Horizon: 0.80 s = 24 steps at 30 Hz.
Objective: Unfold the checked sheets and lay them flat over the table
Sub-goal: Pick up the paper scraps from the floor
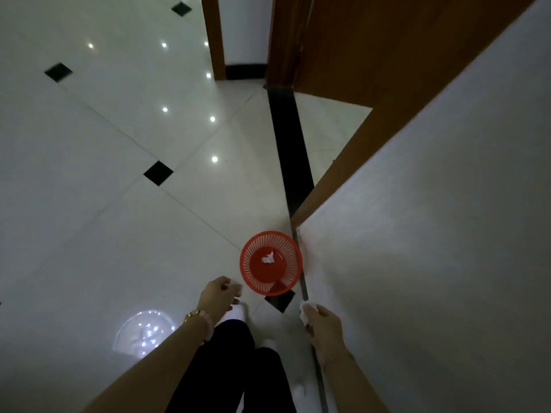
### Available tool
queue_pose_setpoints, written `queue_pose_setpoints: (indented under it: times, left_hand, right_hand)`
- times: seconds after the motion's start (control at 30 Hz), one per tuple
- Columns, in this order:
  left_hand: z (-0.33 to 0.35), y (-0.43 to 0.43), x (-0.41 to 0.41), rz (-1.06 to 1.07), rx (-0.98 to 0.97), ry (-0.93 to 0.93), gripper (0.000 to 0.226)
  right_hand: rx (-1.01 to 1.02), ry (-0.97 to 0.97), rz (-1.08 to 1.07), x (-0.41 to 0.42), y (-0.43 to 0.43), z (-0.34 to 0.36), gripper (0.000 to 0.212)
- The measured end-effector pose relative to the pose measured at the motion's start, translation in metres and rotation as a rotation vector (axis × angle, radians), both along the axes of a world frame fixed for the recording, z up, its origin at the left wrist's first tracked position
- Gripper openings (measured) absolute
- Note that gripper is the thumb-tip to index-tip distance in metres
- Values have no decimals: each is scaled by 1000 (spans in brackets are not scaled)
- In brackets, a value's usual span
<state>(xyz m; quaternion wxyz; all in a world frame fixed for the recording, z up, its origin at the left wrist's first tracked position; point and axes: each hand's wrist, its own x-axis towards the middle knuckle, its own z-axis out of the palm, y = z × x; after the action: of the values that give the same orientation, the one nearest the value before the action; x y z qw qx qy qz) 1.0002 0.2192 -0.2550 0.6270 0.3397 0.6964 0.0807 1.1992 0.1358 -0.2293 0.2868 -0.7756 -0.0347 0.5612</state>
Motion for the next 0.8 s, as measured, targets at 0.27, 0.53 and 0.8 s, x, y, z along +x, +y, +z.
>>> queue_pose_setpoints:
  times: [0.27,0.53,0.8]
  left_hand:
    - [-105,40,32,199,-187,-64,15]
    - [-106,51,28,176,-297,-192,27]
    - [-94,8,-29,-127,-140,65,12]
  right_hand:
    - [-132,367,-413,-7,61,-111,19]
    - [-158,335,-320,3,47,-114,33]
    - [-178,-77,313,10,-14,-92,16]
